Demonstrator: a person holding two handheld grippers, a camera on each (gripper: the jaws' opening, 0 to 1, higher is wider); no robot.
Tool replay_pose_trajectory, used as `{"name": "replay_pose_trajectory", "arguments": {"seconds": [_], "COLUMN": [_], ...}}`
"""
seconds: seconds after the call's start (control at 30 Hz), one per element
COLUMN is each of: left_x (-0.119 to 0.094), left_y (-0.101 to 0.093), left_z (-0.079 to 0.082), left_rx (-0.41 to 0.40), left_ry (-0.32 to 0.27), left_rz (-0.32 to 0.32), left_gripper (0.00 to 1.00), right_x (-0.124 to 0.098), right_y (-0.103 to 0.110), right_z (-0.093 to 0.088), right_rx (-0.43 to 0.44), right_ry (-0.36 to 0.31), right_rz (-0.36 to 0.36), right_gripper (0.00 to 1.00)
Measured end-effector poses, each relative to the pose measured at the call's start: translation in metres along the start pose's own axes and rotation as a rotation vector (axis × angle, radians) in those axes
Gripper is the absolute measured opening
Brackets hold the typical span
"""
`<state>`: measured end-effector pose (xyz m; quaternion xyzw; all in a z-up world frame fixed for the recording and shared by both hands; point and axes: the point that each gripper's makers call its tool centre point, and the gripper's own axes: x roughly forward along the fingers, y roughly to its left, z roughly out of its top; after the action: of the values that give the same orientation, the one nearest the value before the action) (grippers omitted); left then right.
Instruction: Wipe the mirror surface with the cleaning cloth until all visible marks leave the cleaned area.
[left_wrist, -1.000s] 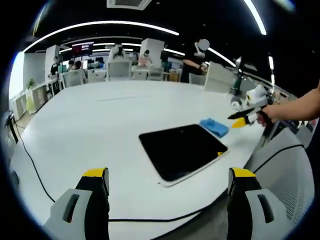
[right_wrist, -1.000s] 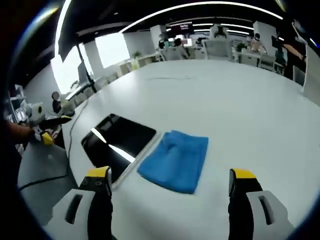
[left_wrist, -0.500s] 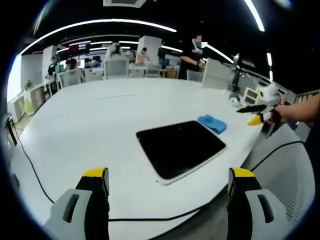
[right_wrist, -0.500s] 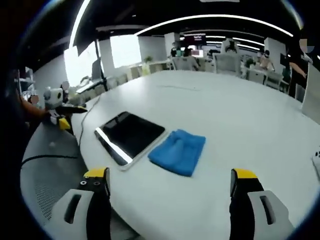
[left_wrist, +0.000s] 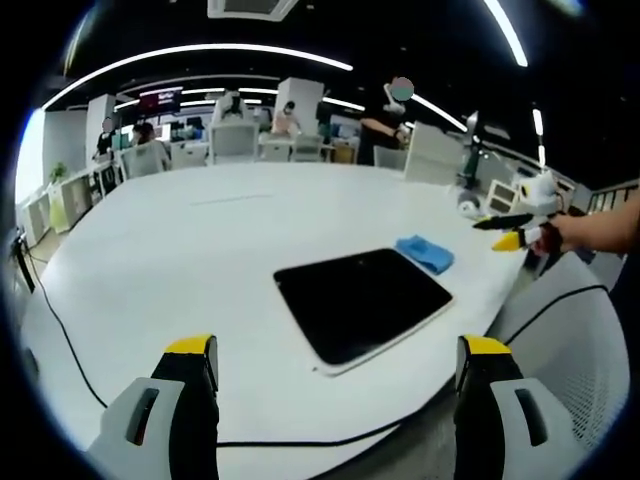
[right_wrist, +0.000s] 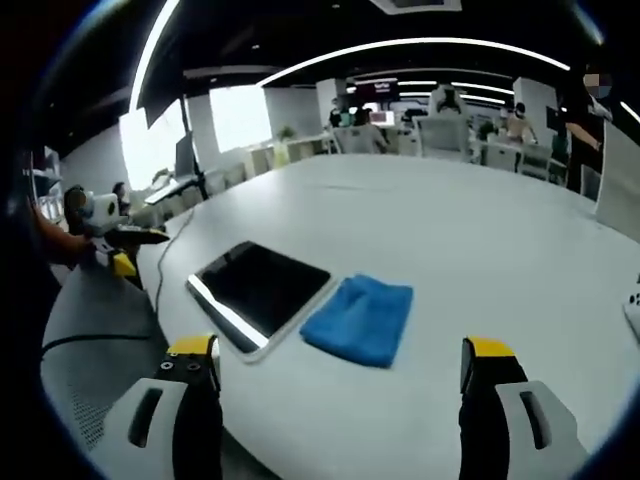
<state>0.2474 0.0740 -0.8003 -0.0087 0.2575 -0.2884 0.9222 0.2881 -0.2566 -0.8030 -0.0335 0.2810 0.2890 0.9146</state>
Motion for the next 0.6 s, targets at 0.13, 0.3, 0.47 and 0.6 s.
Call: {"name": "replay_pose_trajectory", "arguments": {"seconds": [0.13,0.3,0.47,0.6], "left_x": [0.000,0.001,0.001,0.001], "left_y": [0.000,0.000,0.000,0.001], "left_z": [0.000,0.000,0.000,0.000], "left_rx": [-0.002,-0.002,-0.003,-0.010], "left_ry": [-0.002,-0.003,-0.002,-0.002], "left_rz": [0.000,-0.003,-0.001,0.001], "left_gripper": [0.99,0.99,0.99,0.99], "right_x": [0.000,-0.001,-0.003,-0.003], "right_y": [0.002,0.004,0.004,0.005], "right_z": [0.000,-0.006,-0.008,-0.009], "right_rx": [0.008,0.015,0.037,0.059], "right_ry": [-0.007,0.000,-0.007,-0.013], "right_rz": [-0.002,-0.002,-0.007,-0.008], "right_gripper": [1.00,1.00,1.00,1.00]}}
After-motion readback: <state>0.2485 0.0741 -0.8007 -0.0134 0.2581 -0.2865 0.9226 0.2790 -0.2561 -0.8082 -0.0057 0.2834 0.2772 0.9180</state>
